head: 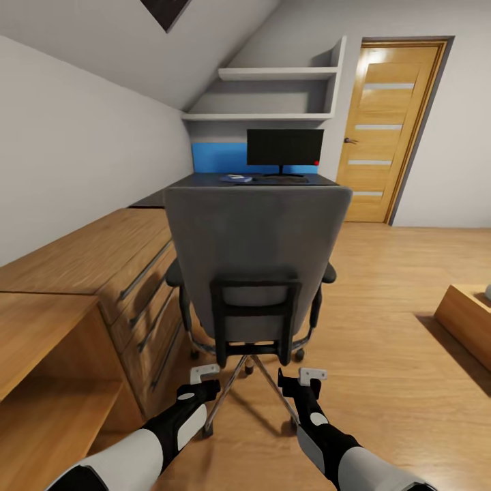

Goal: In the bedroom, organize the workspace by keeping the computer under the desk, ensuring the monitor is on the desk, placing the keyboard on the desk next to the monitor, placing the mouse on the desk next to the keyboard, moving the folder from the swivel chair onto the desk next to the mouse, stacking the notebook on top of the folder with the pen on top of the notebook, and positioning the swivel chair next to the desk.

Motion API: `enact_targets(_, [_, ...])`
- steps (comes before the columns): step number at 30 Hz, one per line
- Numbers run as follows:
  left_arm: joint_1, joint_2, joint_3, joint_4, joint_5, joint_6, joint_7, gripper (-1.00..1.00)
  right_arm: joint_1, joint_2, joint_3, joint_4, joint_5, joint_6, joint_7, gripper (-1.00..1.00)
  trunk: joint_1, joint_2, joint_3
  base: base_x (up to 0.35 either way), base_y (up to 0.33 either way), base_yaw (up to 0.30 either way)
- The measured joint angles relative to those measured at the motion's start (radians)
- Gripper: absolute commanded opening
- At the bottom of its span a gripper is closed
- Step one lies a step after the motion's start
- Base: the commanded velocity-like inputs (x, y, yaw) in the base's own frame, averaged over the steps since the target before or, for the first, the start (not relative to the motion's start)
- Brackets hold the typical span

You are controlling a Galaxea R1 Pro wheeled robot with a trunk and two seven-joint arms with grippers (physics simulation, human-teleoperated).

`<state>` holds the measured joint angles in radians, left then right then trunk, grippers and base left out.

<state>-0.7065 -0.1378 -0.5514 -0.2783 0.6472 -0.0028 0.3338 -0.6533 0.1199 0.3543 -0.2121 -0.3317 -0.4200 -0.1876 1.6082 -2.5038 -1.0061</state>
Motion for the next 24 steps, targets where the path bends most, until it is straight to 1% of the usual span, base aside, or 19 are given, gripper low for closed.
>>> enact_targets(4, [0.000, -0.009, 0.000, 0.001, 0.000, 0.000, 0.000, 1.00, 0.000, 0.000, 0.000, 0.000, 0.000, 0.000, 0.001, 1.00, 0.000, 0.000, 0.001, 0.105, -0.133, -0.036])
enact_targets(11, [0.000, -0.011, 0.000, 0.001, 0.000, -0.001, 0.000, 1.00, -0.001, 0.000, -0.002, 0.000, 0.000, 0.000, 0.001, 1.00, 0.000, 0.000, 0.004, 0.142, -0.086, -0.086])
enact_targets(20, [0.000, -0.011, 0.000, 0.002, 0.002, -0.001, 0.000, 1.00, 0.000, 0.000, -0.001, 0.000, 0.000, 0.000, 0.001, 1.00, 0.000, 0.000, 0.010, 0.304, -0.006, -0.106])
enact_targets(24, [0.000, -0.011, 0.002, 0.002, 0.002, -0.002, 0.000, 1.00, 0.000, 0.000, -0.001, 0.000, 0.000, 0.000, 0.001, 1.00, 0.000, 0.000, 0.014, 0.313, -0.103, -0.159])
